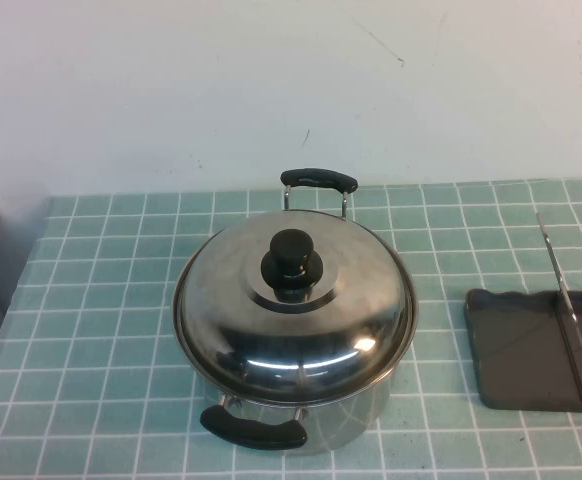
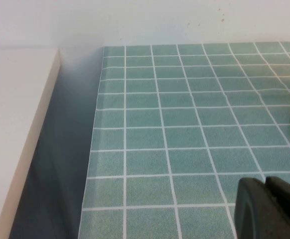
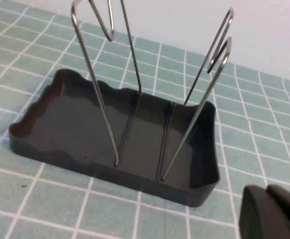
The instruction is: Put pot lid on rack
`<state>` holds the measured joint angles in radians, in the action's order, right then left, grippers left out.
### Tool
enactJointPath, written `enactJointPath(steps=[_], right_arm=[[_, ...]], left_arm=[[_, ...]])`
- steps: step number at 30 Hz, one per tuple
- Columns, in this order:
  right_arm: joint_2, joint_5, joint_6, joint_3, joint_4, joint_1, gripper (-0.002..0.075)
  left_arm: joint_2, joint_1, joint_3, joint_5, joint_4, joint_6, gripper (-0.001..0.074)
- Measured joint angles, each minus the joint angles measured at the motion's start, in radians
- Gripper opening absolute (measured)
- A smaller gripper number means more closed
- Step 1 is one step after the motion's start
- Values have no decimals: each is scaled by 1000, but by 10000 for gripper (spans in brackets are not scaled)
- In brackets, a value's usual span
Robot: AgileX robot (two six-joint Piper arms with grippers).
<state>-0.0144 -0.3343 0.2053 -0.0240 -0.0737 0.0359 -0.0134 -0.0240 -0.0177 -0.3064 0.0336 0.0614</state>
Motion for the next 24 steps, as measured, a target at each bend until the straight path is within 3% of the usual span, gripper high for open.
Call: enactJointPath(steps=[24], right_arm=[[0, 0, 0, 0, 0, 0, -1]], left_arm=[[0, 0, 0, 10, 22, 13, -4]])
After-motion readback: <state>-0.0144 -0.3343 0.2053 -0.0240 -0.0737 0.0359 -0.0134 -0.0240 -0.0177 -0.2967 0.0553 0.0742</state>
